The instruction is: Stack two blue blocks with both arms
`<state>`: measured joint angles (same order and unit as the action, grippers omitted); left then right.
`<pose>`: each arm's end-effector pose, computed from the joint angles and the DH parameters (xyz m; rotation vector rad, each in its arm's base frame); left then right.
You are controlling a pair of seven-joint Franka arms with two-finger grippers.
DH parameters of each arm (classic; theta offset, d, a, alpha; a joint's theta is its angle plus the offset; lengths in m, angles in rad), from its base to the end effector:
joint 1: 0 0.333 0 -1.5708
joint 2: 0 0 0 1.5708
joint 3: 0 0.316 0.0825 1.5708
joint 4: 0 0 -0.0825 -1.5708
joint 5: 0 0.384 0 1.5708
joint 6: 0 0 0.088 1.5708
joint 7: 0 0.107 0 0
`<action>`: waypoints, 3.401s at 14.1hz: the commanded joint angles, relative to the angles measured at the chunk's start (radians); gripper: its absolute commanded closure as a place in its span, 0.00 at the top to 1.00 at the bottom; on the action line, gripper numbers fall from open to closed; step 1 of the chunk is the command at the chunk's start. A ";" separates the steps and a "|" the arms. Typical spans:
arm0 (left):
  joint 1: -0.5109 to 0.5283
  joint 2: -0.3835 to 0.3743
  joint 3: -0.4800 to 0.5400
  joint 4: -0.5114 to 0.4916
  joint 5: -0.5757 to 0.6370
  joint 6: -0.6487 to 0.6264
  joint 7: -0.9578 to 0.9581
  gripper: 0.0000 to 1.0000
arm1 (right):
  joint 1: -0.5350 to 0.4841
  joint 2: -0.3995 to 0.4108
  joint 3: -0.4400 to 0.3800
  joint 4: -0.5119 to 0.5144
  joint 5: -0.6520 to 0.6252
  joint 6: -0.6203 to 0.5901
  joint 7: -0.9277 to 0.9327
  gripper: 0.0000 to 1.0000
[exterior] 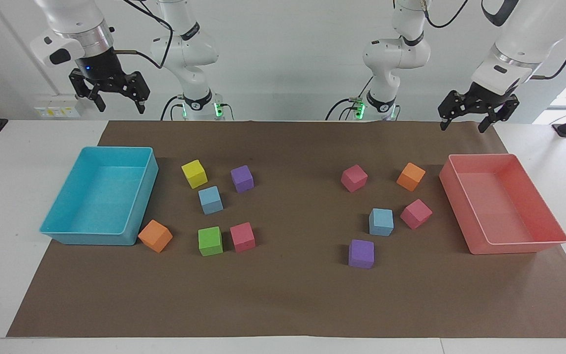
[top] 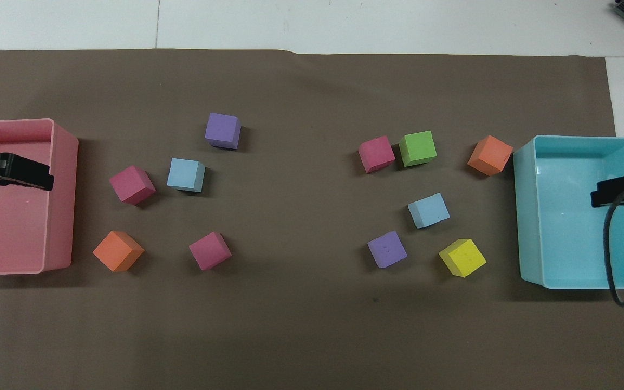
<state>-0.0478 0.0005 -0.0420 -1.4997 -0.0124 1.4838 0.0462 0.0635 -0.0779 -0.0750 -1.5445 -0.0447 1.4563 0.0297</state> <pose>0.5438 -0.0504 0.6499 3.1221 -0.2142 -0.0261 0.5178 -0.0130 0.6685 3.1020 -0.0711 -0.0158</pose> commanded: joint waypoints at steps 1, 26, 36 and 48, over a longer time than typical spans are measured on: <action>0.005 -0.028 -0.002 -0.030 -0.003 0.000 0.007 1.00 | -0.001 -0.016 0.003 -0.013 -0.011 -0.002 -0.013 1.00; 0.003 -0.027 -0.004 -0.027 -0.009 0.003 0.001 1.00 | -0.014 -0.016 -0.008 -0.013 0.046 0.009 -0.020 1.00; 0.003 -0.027 -0.004 -0.028 -0.011 0.004 0.001 1.00 | 0.056 -0.017 0.006 -0.201 0.080 0.148 -0.028 1.00; 0.003 -0.027 -0.004 -0.027 -0.011 0.004 0.001 1.00 | 0.162 0.190 0.009 -0.390 0.147 0.542 -0.372 1.00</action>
<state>-0.0478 -0.0004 -0.0446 -1.4997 -0.0129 1.4838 0.0461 0.1967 0.1124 -0.0662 -1.8756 0.0588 1.9347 -0.2890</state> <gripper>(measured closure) 0.000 0.000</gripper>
